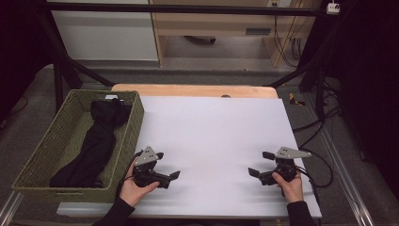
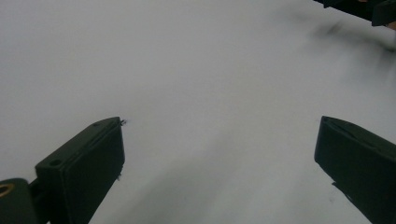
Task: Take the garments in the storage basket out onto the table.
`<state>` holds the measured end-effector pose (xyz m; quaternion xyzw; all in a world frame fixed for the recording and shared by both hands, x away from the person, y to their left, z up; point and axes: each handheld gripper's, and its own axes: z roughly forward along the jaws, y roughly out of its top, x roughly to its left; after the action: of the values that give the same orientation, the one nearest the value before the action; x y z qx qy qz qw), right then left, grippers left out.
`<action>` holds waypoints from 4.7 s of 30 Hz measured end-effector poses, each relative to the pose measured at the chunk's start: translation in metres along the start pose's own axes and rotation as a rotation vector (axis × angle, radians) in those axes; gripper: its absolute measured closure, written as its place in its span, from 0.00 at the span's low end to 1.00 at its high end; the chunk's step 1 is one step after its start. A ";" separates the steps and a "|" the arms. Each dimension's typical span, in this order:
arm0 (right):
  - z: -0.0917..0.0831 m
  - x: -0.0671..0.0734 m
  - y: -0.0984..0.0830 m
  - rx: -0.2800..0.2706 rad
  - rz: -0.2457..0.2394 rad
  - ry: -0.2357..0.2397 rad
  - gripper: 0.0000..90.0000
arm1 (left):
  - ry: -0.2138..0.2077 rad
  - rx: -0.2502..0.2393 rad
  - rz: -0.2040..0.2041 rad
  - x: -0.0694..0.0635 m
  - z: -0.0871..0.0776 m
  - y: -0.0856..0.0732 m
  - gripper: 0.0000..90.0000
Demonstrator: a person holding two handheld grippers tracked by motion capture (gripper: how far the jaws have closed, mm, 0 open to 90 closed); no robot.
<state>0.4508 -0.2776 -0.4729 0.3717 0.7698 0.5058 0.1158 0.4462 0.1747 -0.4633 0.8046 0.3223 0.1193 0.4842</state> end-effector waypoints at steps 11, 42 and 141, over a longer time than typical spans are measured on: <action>0.000 0.000 0.000 0.001 -0.002 -0.001 0.01 | 0.005 0.008 -0.001 -0.001 0.001 0.002 0.01; 0.000 -0.001 0.000 0.009 -0.005 -0.017 0.01 | 0.031 0.016 -0.003 -0.010 -0.008 0.023 0.01; 0.001 -0.001 -0.001 0.020 -0.005 -0.024 0.01 | 0.399 0.052 -0.147 0.118 -0.148 0.068 0.01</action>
<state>0.4518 -0.2774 -0.4743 0.3770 0.7742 0.4933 0.1226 0.4890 0.3311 -0.3451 0.7517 0.4723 0.2322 0.3975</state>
